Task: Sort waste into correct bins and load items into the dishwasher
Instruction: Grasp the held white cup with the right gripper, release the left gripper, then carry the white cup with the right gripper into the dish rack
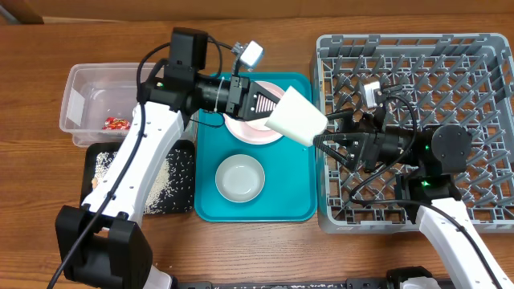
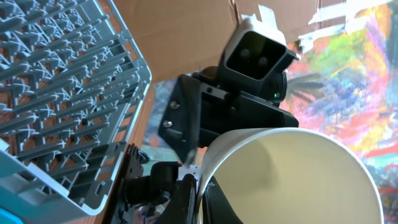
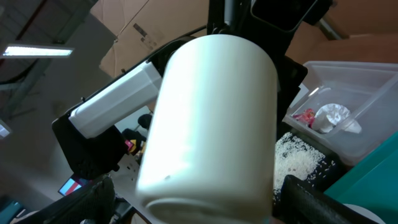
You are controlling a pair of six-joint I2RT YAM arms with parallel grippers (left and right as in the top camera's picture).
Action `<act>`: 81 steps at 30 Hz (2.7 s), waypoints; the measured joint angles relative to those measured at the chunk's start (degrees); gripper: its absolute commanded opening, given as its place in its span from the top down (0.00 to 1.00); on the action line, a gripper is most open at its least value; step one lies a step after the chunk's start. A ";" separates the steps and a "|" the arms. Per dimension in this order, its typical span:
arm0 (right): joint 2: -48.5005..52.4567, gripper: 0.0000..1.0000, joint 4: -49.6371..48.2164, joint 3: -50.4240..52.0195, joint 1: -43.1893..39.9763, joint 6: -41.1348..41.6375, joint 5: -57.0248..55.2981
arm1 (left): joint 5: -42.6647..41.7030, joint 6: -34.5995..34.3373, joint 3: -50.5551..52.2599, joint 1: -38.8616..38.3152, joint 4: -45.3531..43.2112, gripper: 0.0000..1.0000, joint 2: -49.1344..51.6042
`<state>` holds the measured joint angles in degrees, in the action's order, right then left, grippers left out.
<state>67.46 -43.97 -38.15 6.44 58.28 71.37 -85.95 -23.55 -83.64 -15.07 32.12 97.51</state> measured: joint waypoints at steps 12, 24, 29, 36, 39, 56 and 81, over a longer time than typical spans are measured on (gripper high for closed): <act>1.95 0.26 -0.17 0.00 0.33 0.02 -1.60 | 2.45 0.02 0.00 -0.66 -1.99 0.96 0.00; 2.25 0.42 0.17 0.00 2.45 0.24 -5.20 | 3.69 0.02 0.00 -0.70 -2.23 0.96 0.00; 2.29 0.46 0.22 0.00 2.45 0.37 -5.49 | 4.04 0.07 0.00 -0.66 -2.40 0.96 0.00; 2.32 0.50 0.39 0.02 2.58 0.13 -6.21 | 5.27 0.13 0.00 -0.66 -2.38 0.68 0.00; 2.32 0.51 2.64 0.00 2.60 -0.74 -6.45 | 7.58 0.15 0.00 -0.13 -2.38 0.58 0.00; 2.36 0.53 33.44 -0.76 2.60 -13.51 -23.96 | 22.25 0.20 0.00 6.91 1.03 0.50 0.00; 12.41 0.57 75.36 -25.68 2.71 -36.48 -66.27 | 47.71 2.99 0.00 6.91 11.87 0.00 0.00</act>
<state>79.88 31.40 -63.83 9.15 21.80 5.10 -38.24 -20.56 -83.64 -8.16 43.99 97.51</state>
